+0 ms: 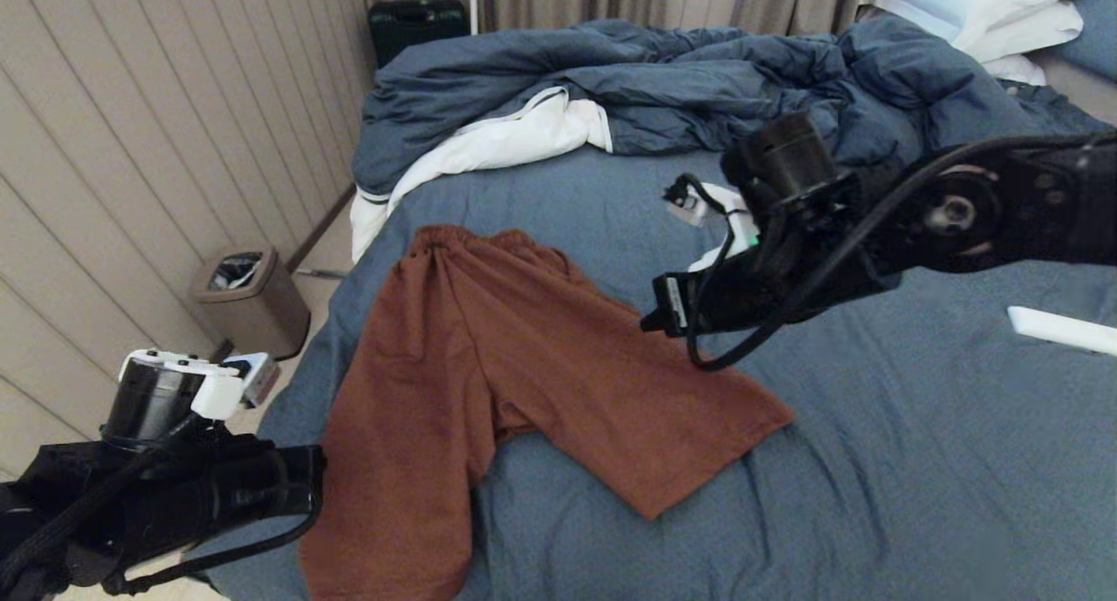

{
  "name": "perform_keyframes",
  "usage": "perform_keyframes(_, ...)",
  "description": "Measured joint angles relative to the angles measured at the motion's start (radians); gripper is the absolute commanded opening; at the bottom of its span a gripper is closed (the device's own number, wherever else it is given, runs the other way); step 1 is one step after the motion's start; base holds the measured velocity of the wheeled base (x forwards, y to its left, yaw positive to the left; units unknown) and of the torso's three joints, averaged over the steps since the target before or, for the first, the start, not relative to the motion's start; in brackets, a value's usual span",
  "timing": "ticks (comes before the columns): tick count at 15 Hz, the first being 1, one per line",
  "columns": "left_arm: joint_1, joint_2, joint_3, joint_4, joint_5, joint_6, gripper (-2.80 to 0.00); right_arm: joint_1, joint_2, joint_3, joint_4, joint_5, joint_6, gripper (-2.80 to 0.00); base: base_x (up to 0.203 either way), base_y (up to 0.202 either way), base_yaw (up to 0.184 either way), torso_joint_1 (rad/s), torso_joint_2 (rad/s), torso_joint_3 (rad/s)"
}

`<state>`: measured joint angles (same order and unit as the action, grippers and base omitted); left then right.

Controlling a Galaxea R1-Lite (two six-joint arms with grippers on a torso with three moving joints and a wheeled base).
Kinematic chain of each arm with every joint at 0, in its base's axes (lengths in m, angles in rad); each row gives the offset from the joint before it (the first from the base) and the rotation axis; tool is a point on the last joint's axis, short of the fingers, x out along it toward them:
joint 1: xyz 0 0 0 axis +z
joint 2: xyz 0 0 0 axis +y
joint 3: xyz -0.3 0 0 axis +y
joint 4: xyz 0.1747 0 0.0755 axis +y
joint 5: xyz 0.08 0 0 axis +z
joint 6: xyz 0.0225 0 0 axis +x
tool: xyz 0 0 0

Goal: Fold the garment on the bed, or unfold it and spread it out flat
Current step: Unford the brown shorts

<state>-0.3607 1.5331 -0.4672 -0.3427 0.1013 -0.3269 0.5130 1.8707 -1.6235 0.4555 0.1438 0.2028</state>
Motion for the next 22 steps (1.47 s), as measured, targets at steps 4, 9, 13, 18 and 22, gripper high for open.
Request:
perform_keyframes(4,-0.096,-0.101,-0.086,0.155,0.049,-0.007,-2.80,0.089,0.200,-0.138,-0.005,0.003,-0.007,-2.80,0.000,0.000,0.000,0.000,0.00,0.000)
perform_keyframes(9,-0.269,-0.157,-0.178,0.338,0.043,-0.087,-2.80,0.166,0.332,-0.229,-0.008,0.011,-0.006,-2.80,0.000,0.000,0.000,0.000,0.00,0.000)
perform_keyframes(13,-0.289,-0.061,-0.201,0.293,0.042,-0.090,-2.80,0.186,0.369,-0.296,-0.008,0.011,0.000,-2.80,0.000,0.000,0.000,0.000,0.00,0.000)
perform_keyframes(18,-0.272,0.140,-0.187,0.103,0.045,-0.086,-2.80,0.180,0.410,-0.327,-0.039,0.004,-0.008,-2.80,0.000,0.000,0.000,0.000,0.00,0.000)
perform_keyframes(22,-0.150,0.276,-0.192,-0.046,0.045,-0.032,-2.80,0.146,0.435,-0.326,-0.037,0.002,-0.015,-2.80,0.000,0.000,0.000,0.000,0.00,0.000)
